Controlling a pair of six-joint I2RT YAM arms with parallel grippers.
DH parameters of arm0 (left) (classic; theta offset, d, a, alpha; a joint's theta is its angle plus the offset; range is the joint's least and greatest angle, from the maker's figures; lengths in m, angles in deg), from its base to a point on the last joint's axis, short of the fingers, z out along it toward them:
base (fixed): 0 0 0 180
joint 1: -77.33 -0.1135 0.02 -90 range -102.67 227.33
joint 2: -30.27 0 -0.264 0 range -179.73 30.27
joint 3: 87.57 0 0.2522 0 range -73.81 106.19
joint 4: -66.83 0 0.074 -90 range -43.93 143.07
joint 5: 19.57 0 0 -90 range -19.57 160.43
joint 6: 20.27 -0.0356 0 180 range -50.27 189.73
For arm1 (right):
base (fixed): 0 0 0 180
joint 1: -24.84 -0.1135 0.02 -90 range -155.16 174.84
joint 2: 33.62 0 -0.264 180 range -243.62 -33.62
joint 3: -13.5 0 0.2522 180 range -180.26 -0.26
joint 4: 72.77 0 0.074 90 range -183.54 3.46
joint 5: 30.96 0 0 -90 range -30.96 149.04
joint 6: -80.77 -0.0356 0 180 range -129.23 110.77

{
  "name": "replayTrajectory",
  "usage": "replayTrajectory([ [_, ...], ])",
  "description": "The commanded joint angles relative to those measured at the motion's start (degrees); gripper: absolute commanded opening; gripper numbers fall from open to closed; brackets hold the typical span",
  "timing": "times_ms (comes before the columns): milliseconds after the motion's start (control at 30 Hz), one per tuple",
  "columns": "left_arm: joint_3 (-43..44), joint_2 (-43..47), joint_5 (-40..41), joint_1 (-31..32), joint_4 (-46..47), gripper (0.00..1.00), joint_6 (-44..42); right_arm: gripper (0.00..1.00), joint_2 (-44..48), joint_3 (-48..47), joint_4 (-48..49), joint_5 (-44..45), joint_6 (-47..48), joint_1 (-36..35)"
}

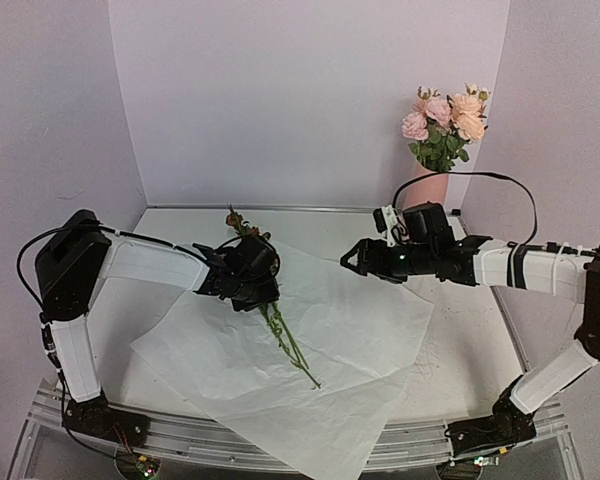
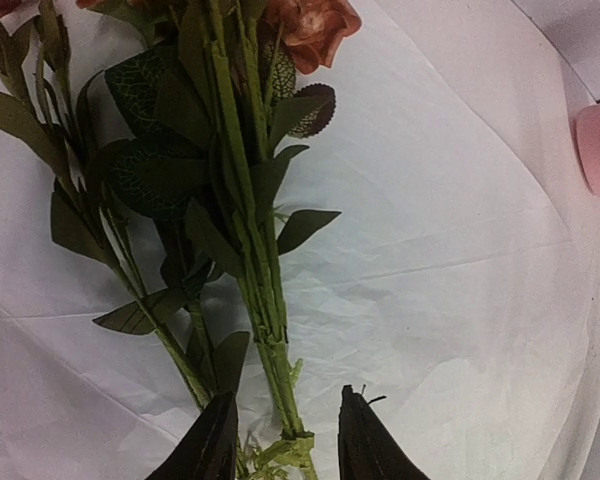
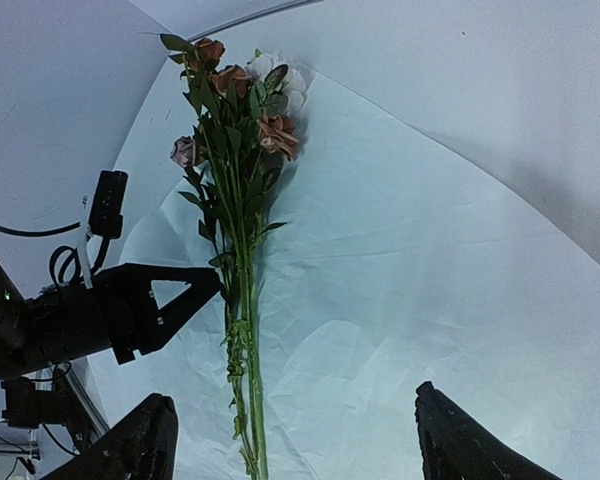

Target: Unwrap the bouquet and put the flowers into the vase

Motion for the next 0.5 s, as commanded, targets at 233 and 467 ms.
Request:
replayTrajectory([
  [233,5.34,-4.01,-0.76,-0.89,-0.22,0.34,-0.13,0.83,-2.25,-0.70,2.07,-0.13,-0.03,-0.75],
  [467,6.86,-6.71,-1.25,-1.55,-0.34,0.30,-0.85,0.84,-3.55,-0.88,2.38,0.24,0.12,-0.76],
])
